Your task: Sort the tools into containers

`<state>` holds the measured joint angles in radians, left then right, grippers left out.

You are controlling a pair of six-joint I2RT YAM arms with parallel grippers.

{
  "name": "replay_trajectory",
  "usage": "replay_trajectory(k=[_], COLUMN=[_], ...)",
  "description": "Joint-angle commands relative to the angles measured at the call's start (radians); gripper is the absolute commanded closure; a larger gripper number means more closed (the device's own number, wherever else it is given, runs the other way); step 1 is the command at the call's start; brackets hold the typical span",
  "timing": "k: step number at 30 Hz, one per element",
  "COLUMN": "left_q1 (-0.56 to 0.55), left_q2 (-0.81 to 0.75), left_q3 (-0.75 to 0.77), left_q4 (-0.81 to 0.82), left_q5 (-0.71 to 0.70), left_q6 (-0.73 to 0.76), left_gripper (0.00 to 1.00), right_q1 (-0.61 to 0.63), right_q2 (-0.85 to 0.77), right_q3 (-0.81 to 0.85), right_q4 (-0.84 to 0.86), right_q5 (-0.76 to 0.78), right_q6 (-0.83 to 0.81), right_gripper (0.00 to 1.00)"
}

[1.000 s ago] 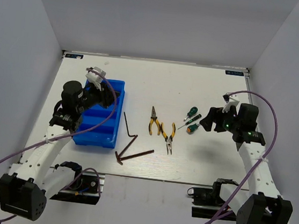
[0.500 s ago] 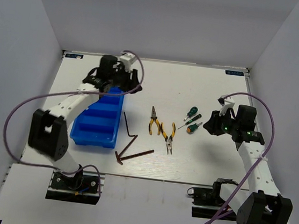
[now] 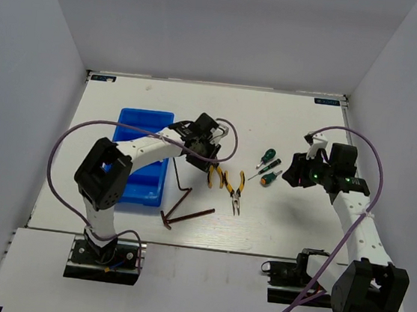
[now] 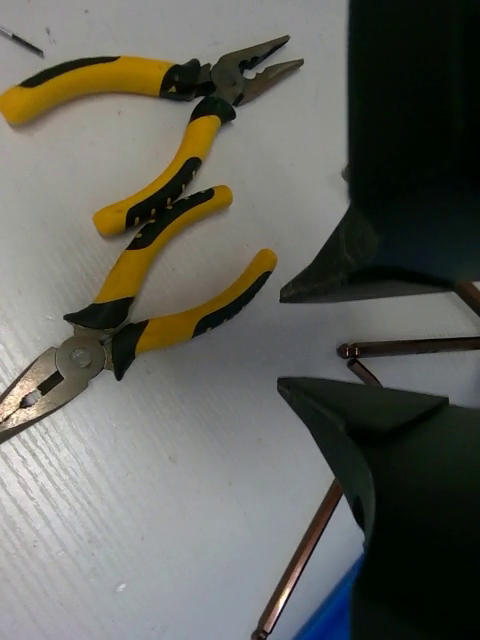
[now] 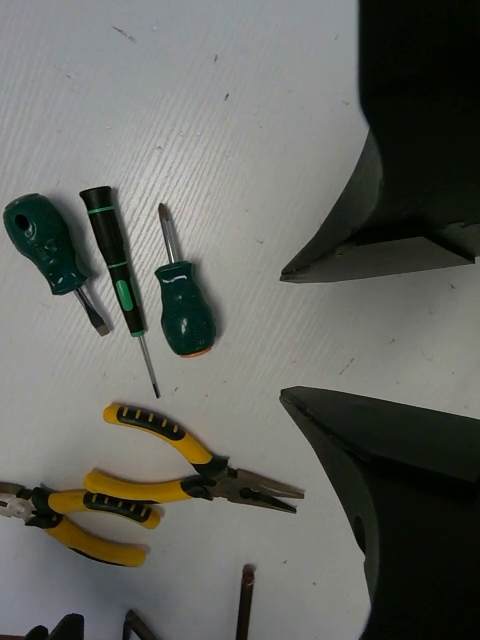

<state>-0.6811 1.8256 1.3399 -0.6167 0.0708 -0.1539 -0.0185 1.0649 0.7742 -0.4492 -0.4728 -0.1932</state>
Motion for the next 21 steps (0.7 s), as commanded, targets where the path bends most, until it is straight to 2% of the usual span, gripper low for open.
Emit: replay_trajectory(k=[1, 10, 21], left_q1=[-0.032, -0.101, -0.11], left_q2=[0.02, 0.096, 0.136], left_q3=[0.045, 0.077, 0.104], left_q4=[-0.041, -0.018, -0.006], left_q5=[-0.112, -0.152, -0.143], left_q6=[-0.059, -0.096, -0.139], left_gripper=[0.52, 0.5, 0.48], right_q1=[-0.001, -0.001, -0.005], right_q2=[-0.003, -0.013, -0.019], right_q3=[0.045, 0.042, 0.037], right_q4=[-0.023, -0.022, -0.023], right_q5=[-0.004, -0.003, -0.001], right_q6=[-0.014, -0.02, -0.032], right_gripper=[0.48, 0.45, 0.45])
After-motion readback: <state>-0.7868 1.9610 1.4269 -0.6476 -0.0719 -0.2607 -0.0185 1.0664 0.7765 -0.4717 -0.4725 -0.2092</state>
